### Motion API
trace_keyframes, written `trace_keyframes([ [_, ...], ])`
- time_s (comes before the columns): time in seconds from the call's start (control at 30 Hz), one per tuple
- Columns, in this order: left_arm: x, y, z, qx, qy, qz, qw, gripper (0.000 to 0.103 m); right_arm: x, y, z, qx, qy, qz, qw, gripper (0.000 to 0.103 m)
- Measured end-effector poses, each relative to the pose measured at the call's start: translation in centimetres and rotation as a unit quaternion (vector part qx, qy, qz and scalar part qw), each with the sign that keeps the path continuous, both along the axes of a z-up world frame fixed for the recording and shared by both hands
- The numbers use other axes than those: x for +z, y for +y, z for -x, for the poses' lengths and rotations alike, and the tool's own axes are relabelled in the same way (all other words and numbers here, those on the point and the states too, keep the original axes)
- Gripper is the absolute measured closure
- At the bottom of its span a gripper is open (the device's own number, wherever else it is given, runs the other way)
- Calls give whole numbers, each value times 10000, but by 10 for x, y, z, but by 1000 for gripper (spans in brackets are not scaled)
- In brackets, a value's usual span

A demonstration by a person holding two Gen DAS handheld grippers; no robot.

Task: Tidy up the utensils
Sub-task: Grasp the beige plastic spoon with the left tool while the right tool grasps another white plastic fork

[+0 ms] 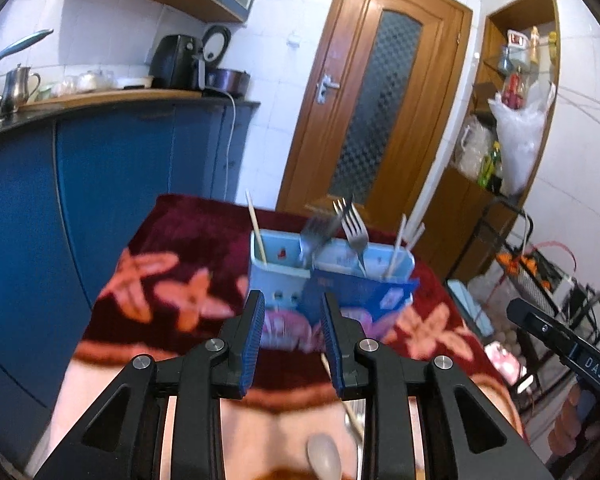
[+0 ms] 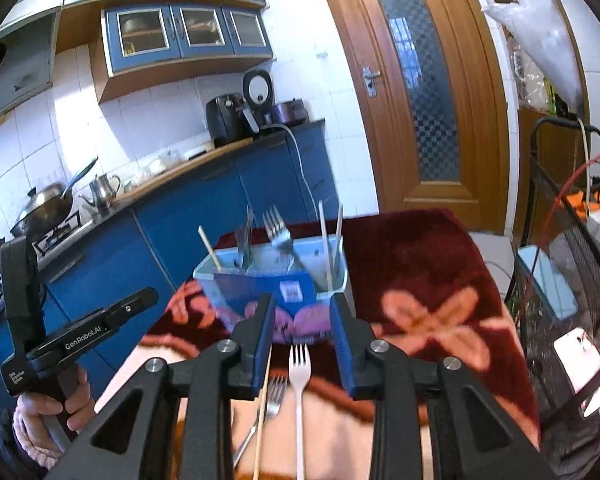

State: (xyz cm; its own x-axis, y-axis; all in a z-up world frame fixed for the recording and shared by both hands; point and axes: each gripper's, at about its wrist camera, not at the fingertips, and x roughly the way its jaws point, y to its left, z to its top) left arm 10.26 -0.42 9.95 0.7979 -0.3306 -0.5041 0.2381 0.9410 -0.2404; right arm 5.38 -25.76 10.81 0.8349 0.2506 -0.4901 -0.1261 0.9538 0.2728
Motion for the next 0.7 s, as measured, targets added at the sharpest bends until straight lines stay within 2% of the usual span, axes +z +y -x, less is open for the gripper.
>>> trace_keyframes([
  [0.4, -37, -11, 36, -318, 932, -150, 9950, 74, -34, 8, 26, 226, 455, -81, 9987, 70],
  [0.7, -57, -20, 51, -441, 1420, -343, 9883, 74, -59, -3, 35, 169, 822, -111, 9964, 69],
])
